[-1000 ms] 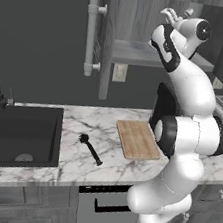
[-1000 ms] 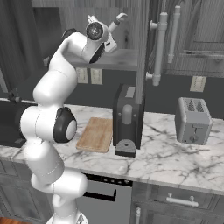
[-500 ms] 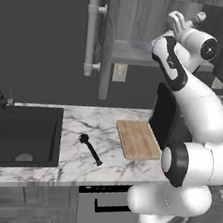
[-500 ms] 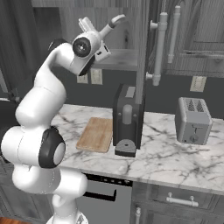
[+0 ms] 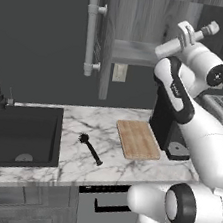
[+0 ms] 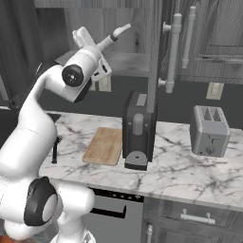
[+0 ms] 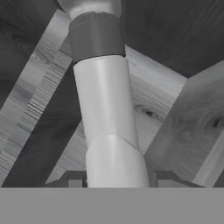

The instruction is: Grab the spray bottle from the cabinet, then place it next to the cutting board for sanitizing. Then grab the dish brush from the countertop next to the sink and place it next to the cutting board.

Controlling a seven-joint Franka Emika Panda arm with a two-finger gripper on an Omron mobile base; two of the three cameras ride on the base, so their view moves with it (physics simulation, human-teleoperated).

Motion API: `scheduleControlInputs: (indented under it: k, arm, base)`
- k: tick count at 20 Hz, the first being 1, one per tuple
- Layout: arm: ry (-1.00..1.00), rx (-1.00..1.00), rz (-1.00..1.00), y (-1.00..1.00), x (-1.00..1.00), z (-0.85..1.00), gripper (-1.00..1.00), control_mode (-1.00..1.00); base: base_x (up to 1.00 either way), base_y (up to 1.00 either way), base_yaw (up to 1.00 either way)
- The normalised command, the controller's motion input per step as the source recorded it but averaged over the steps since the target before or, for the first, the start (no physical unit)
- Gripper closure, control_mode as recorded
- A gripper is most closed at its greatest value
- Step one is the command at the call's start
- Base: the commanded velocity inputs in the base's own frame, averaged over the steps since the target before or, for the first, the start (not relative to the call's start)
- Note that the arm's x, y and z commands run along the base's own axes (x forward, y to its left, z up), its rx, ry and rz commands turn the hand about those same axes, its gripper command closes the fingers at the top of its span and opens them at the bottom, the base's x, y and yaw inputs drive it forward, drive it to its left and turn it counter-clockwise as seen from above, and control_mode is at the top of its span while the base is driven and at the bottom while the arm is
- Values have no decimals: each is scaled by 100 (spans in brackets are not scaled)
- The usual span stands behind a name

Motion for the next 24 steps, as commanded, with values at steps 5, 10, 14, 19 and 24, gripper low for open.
scheduleControlInputs:
  k: [5,10,14,19,24]
  arm:
    - [0,2,-2,0,-98,4,100,-100]
    - [1,1,0,0,-86,10,100,-100]
    - [0,0,0,2,-77,1,100,-100]
    - [0,-4,0,6,-72,0,100,-100]
    - [-1,-19,10,15,-62,-10,100,-100]
  base:
    - [0,0,0]
    - [0,0,0]
    - [0,0,0]
    - [0,0,0]
    - [0,0,0]
